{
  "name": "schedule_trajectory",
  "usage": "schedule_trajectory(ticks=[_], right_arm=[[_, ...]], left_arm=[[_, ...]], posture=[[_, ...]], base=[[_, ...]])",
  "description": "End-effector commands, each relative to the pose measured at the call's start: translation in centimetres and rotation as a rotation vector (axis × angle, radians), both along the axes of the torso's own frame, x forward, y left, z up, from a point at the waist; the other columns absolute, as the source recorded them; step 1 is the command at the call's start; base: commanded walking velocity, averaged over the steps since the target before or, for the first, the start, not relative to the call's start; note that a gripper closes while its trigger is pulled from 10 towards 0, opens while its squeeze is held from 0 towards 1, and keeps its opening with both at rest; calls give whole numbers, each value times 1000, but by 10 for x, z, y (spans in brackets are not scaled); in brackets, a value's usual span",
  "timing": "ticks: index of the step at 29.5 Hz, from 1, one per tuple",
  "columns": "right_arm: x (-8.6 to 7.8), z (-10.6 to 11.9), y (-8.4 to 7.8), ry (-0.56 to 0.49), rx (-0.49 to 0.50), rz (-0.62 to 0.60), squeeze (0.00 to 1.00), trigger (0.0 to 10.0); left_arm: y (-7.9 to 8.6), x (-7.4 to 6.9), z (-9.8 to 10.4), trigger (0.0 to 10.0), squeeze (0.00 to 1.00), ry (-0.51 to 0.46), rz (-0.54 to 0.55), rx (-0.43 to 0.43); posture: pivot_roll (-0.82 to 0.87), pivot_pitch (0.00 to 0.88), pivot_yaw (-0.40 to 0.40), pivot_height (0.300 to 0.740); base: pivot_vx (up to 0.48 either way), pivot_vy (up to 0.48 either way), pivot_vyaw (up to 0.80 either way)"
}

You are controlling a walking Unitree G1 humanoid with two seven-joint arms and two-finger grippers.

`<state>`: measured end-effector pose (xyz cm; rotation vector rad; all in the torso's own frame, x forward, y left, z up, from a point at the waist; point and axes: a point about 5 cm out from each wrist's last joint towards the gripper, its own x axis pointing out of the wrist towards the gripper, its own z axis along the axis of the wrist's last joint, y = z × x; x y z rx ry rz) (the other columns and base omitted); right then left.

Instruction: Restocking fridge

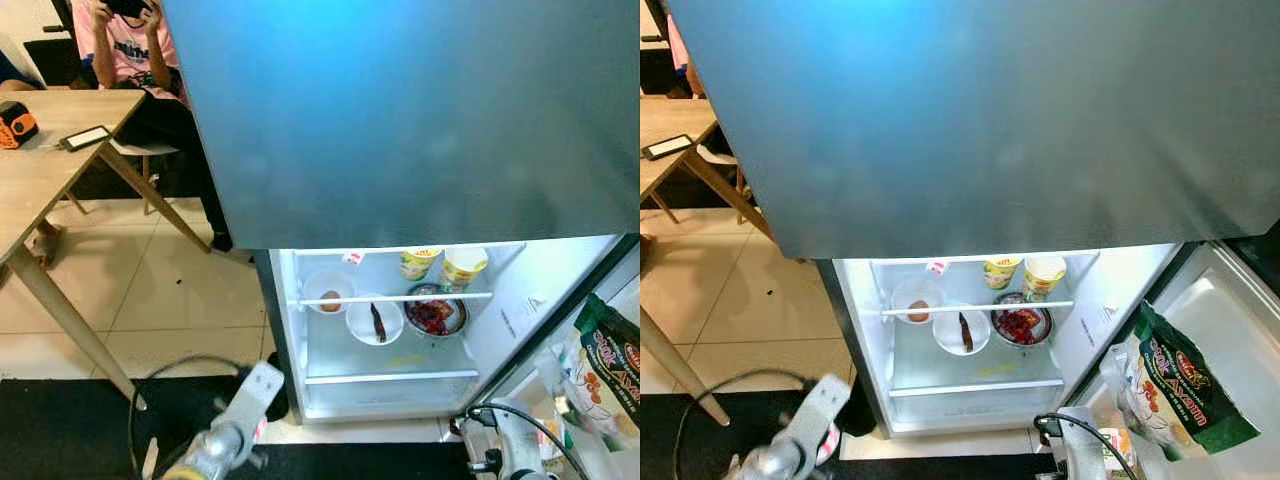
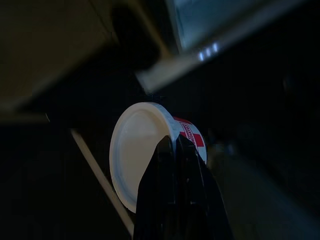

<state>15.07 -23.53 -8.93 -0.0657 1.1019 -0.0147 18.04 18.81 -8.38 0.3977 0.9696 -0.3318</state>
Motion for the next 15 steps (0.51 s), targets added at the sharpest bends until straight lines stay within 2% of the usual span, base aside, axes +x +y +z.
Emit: schedule_trajectory(ticks=[1, 3, 4, 7, 8, 9, 15], right_arm=[[-4, -3, 4, 18, 6, -5, 0, 10000], [-6, -3, 4, 21, 8, -5, 0, 10000], [-6, -3, 4, 21, 8, -5, 0, 10000], [-5, -3, 5, 16, 15, -17, 0, 10000], [-5, -3, 5, 16, 15, -17, 0, 10000], [-5, -3, 5, 14, 17, -23, 0, 10000], [-4, -3, 3, 12, 14, -24, 0, 10000]], left_arm=[[8, -34, -14, 10000, 0, 124, 41, 27], [14, -53, -20, 10000, 0, 179, 115, 18], [14, -53, -20, 10000, 0, 179, 115, 18], [24, -65, -22, 10000, 0, 195, 191, 29], [24, -65, -22, 10000, 0, 195, 191, 29], [32, -68, -22, 10000, 0, 184, 283, 27], [39, -67, -20, 10000, 0, 164, 363, 20]], posture=[[-37, 0, 15, 740], [-37, 0, 15, 740], [-37, 0, 15, 740], [-34, 0, 15, 740], [-34, 0, 15, 740], [-29, 0, 11, 740], [-31, 0, 9, 740]], base=[[0, 0, 0], [0, 0, 0], [0, 0, 0], [0, 0, 0], [0, 0, 0], [0, 0, 0], [0, 0, 0]])
